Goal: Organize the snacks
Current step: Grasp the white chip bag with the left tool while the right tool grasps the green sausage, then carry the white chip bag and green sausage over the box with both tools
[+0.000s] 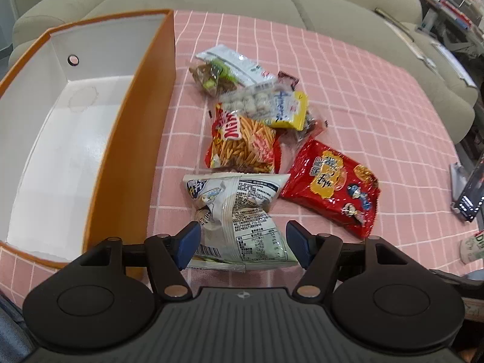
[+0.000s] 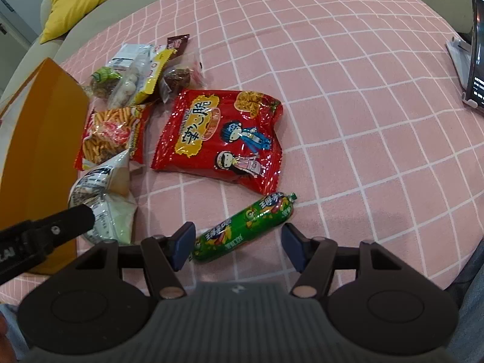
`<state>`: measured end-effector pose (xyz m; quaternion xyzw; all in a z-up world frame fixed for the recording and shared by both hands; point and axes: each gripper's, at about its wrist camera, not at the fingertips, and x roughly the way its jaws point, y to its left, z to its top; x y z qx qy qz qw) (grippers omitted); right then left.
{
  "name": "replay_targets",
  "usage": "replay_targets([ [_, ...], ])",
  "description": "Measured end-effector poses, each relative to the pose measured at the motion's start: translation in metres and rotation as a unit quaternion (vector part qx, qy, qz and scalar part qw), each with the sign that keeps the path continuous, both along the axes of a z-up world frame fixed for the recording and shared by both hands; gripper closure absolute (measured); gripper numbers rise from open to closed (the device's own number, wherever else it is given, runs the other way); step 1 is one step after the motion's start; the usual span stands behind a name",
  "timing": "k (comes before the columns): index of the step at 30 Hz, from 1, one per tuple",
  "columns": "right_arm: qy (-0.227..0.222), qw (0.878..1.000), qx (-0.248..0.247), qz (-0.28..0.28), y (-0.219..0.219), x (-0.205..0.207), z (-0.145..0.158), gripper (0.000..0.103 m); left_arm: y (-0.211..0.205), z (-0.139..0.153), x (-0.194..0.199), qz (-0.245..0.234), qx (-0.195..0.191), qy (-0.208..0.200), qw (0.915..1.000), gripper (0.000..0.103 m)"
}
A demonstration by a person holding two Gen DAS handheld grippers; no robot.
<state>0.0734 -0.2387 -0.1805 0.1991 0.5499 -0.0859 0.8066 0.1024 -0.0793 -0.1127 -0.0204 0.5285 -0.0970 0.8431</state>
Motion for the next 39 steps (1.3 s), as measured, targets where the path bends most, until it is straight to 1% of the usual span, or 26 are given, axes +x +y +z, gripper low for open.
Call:
replay_targets([
  [6, 0.01, 1.0, -0.022, 0.001, 0.005, 0.009, -0.005, 0.041, -0.008, -0.014, 0.009, -0.002, 0.026, 0.02, 0.9995, 0.027],
  [14, 0.015, 0.996, -0.086, 0.034, 0.02, 0.015, -0.006, 0.046, -0.012, -0.028, 0.011, -0.002, 0.044, 0.031, 0.9985, 0.024],
  [17, 0.015, 0.994, -0.101, 0.042, 0.022, 0.012, -0.005, 0.051, -0.016, -0.032, 0.01, -0.01, 0.054, 0.033, 0.9979, 0.022],
  [20, 0.013, 0.992, -0.112, 0.046, 0.023, 0.01, -0.005, 0.059, -0.016, -0.033, 0.008, -0.011, 0.057, 0.032, 0.9978, 0.021],
  [22, 0.01, 0.991, -0.121, 0.053, 0.024, 0.006, -0.004, 0.067, -0.016, -0.034, 0.009, -0.014, 0.057, 0.032, 0.9978, 0.024],
  [26, 0.005, 0.989, -0.131, 0.067, 0.027, -0.001, -0.001, 0.073, -0.018, -0.034, 0.006, -0.022, 0.064, 0.034, 0.9971, 0.029],
  [31, -0.002, 0.988, -0.134, 0.082, 0.029, -0.008, 0.001, 0.08, -0.017, -0.032, 0.001, -0.028, 0.069, 0.033, 0.9967, 0.042],
  [36, -0.013, 0.986, -0.132, 0.098, 0.033, -0.009, 0.003, 0.083, -0.016, -0.029, -0.003, -0.032, 0.069, 0.028, 0.9967, 0.051],
  [37, -0.015, 0.986, -0.13, 0.101, 0.034, -0.009, 0.004, 0.083, -0.015, -0.028, -0.004, -0.031, 0.071, 0.026, 0.9967, 0.054],
  [39, -0.017, 0.986, -0.127, 0.106, 0.035, -0.01, 0.005, 0.084, -0.014, -0.026, -0.005, -0.031, 0.069, 0.024, 0.9969, 0.057],
])
